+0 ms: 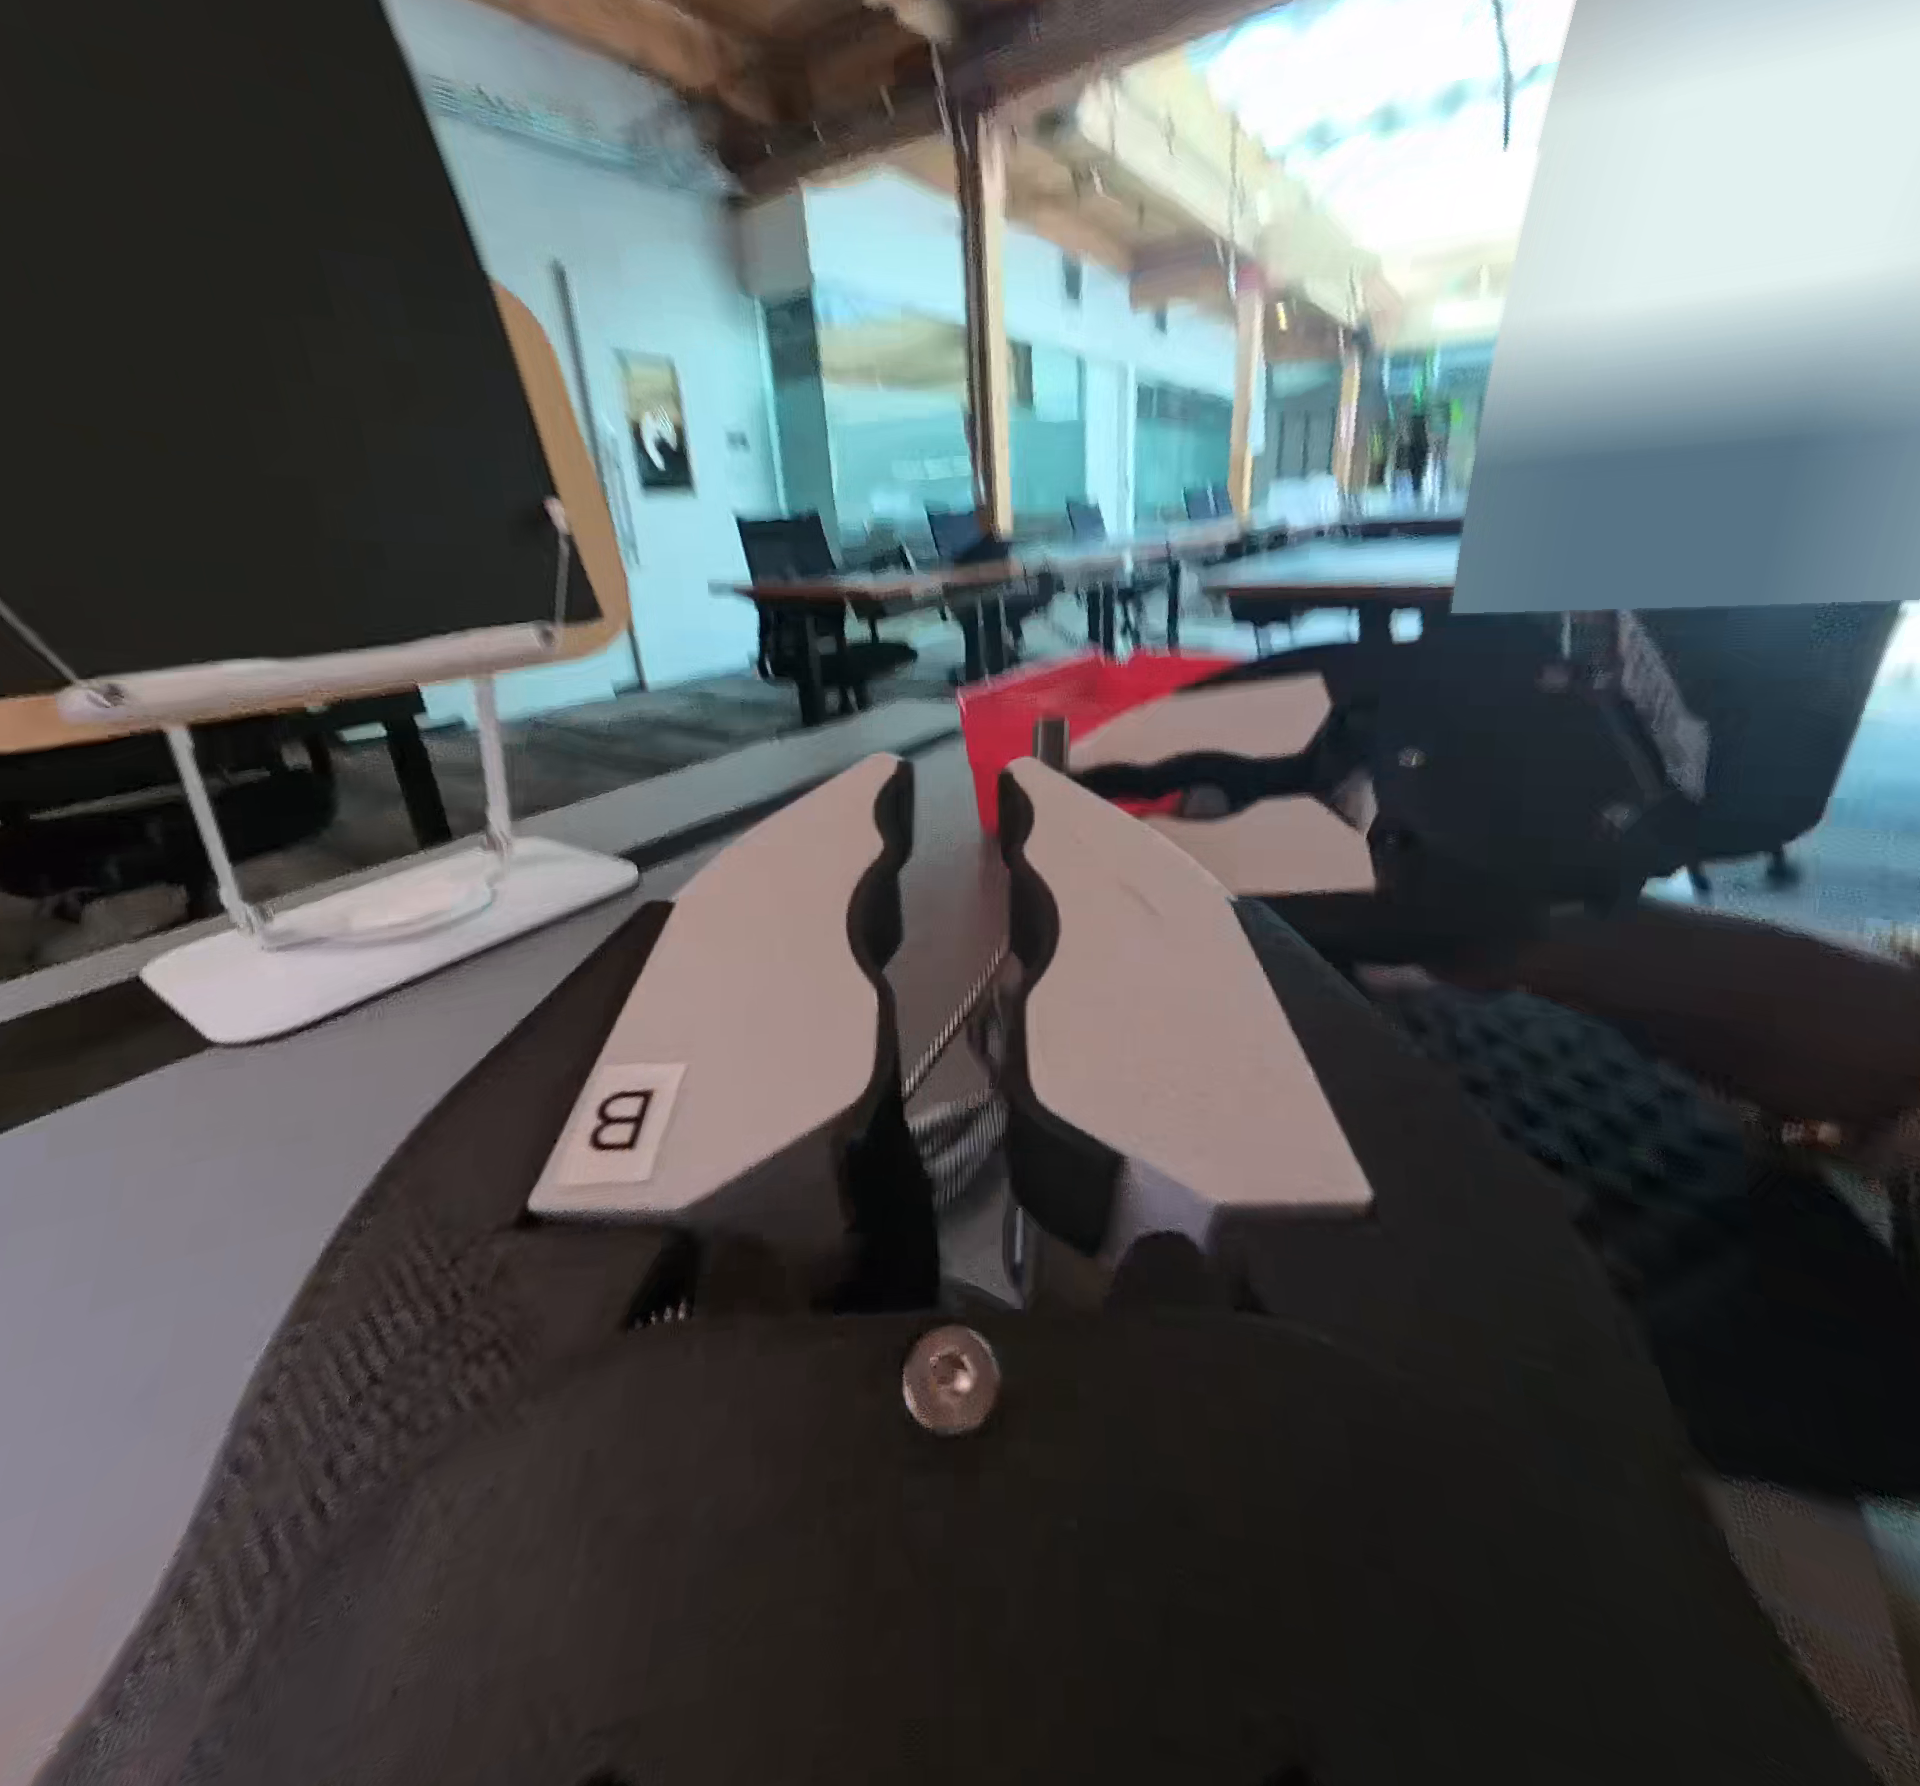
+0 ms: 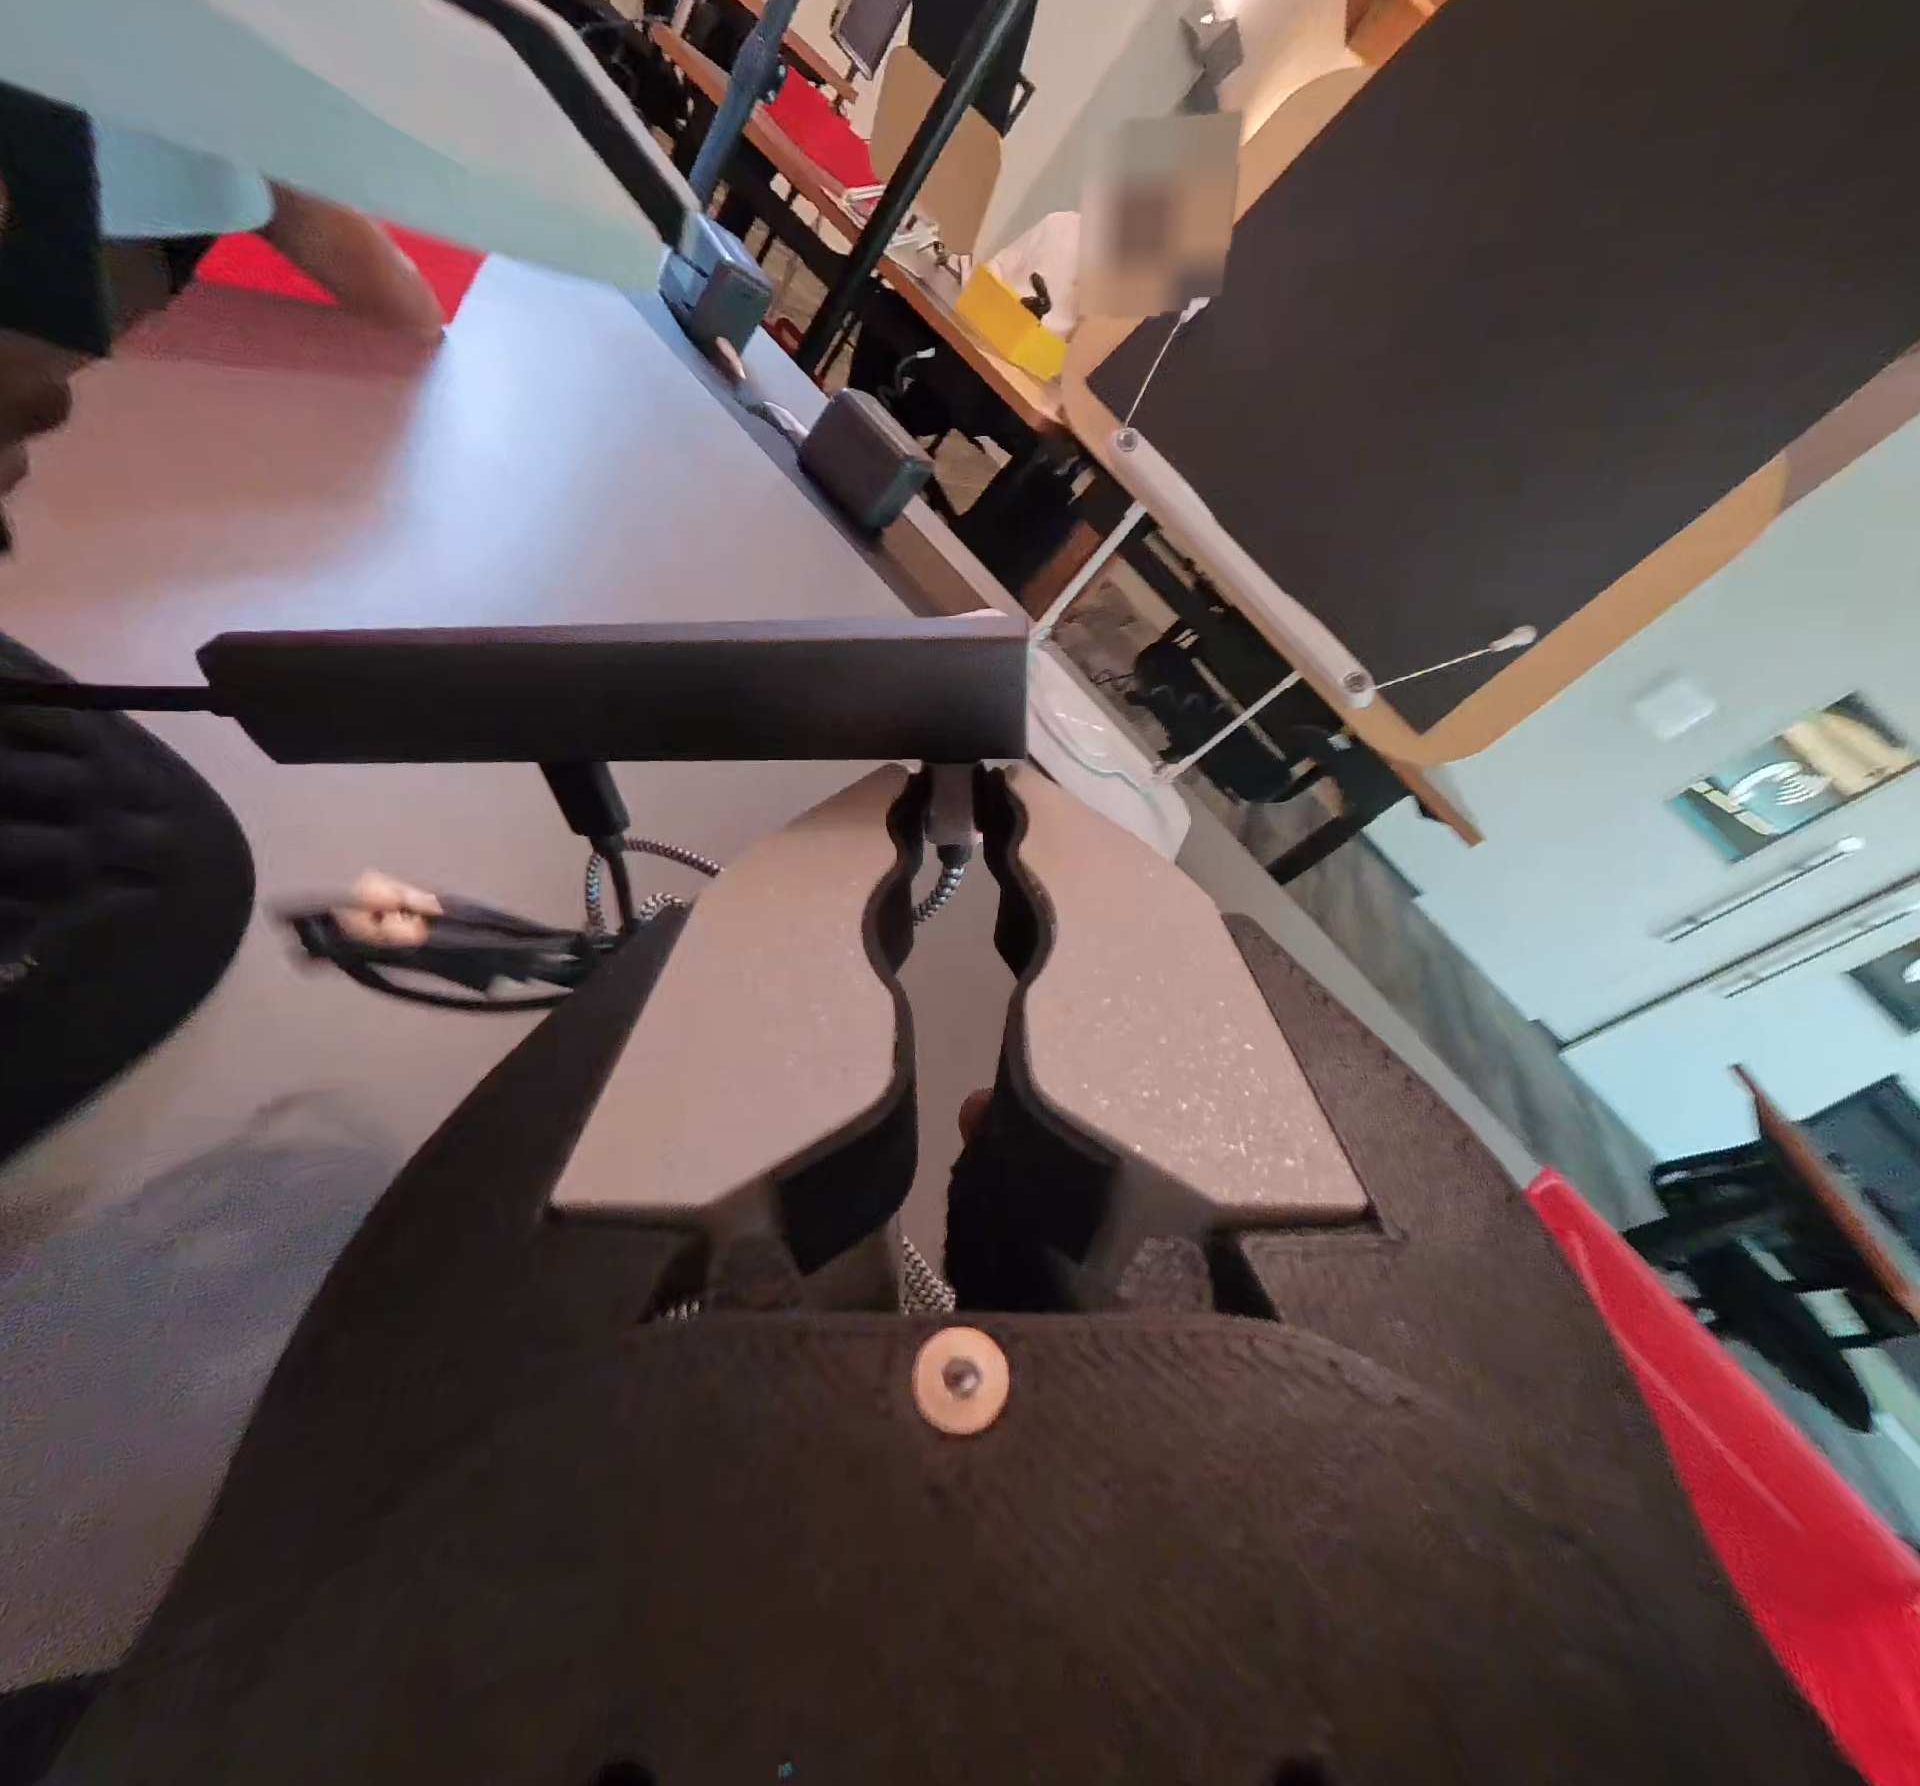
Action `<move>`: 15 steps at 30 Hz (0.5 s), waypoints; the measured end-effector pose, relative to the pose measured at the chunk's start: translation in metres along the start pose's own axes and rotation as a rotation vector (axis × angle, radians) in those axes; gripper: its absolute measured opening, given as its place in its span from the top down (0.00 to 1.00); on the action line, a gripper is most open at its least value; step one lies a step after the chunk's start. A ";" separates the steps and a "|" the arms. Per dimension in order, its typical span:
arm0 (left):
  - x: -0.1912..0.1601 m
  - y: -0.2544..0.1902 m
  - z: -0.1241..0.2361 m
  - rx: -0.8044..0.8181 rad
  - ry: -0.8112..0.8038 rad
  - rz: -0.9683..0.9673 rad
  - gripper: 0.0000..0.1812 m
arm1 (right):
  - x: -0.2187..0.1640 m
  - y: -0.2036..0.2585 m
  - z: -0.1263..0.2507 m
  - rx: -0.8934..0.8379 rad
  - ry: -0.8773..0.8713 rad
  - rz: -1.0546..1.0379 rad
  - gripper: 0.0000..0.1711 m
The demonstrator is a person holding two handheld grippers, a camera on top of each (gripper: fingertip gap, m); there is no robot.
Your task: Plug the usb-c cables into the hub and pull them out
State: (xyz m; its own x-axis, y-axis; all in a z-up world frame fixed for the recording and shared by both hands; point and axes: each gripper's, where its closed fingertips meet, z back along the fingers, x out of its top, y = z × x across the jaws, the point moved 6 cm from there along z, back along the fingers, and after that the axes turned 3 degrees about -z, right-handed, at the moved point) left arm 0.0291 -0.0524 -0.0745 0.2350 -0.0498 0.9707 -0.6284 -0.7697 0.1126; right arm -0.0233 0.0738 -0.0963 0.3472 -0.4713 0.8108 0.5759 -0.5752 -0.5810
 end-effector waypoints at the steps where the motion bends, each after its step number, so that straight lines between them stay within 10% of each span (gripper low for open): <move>1: -0.005 -0.001 -0.002 -0.031 0.066 -0.017 0.87 | 0.001 0.003 0.002 -0.008 -0.014 0.034 0.94; 8: -0.015 -0.019 -0.017 -0.107 0.330 -0.321 0.86 | 0.032 0.020 0.011 -0.053 -0.049 0.261 0.94; 15: -0.011 -0.023 -0.016 -0.225 0.203 -0.112 0.94 | 0.042 0.019 0.018 -0.064 -0.082 0.322 0.94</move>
State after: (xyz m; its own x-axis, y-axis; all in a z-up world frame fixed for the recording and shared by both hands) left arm 0.0288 -0.0241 -0.0842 0.1740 0.1727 0.9695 -0.7605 -0.6019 0.2438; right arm 0.0149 0.0552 -0.0722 0.5632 -0.5819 0.5867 0.3801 -0.4480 -0.8092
